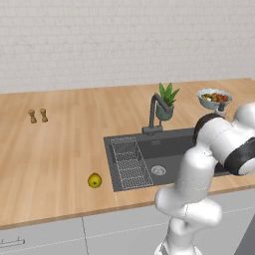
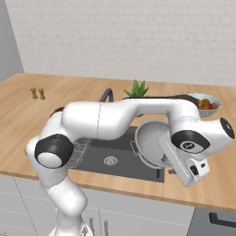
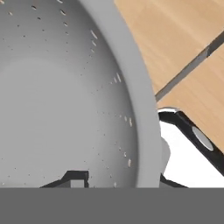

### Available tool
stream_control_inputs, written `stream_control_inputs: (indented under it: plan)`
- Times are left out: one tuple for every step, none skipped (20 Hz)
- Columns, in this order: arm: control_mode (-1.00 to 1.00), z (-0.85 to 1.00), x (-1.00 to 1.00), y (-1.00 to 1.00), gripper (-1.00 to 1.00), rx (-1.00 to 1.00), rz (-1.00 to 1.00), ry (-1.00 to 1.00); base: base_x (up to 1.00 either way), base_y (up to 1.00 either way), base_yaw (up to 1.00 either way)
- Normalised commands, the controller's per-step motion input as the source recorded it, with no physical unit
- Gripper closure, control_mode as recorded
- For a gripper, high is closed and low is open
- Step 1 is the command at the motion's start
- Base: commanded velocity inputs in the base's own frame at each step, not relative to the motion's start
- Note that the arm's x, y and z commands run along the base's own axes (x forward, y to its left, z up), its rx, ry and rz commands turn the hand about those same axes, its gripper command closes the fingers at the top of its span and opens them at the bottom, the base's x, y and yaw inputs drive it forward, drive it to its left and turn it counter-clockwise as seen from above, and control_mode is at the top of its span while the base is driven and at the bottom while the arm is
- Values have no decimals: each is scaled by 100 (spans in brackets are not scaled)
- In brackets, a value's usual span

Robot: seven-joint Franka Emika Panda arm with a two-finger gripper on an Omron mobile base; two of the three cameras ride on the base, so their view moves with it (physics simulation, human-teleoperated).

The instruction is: Put the colander in the sink, put the pear in the colander, and turn on the sink faucet and pour water over the colander.

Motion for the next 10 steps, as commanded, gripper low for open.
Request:
stream_control_inputs:
  plan:
    - [-100,29,5,56,100,-11,30,12,0,0,0]
    - [-100,29,6,75,100,-15,29,13,0,0,0]
    - [-100,24,11,65,100,-14,29,11,0,0,0]
    - [-100,21,16,59,100,-14,29,11,0,0,0]
    - [-100,17,16,55,100,-13,28,8,0,0,0]
    - [-100,11,23,46,100,-13,28,9,0,0,0]
    - [-100,2,26,40,100,-12,27,8,0,0,0]
    - [-100,0,31,31,100,-10,27,7,0,0,0]
    - [-100,0,35,31,100,-10,27,5,0,0,0]
    - [-100,0,37,29,100,-9,28,4,0,0,0]
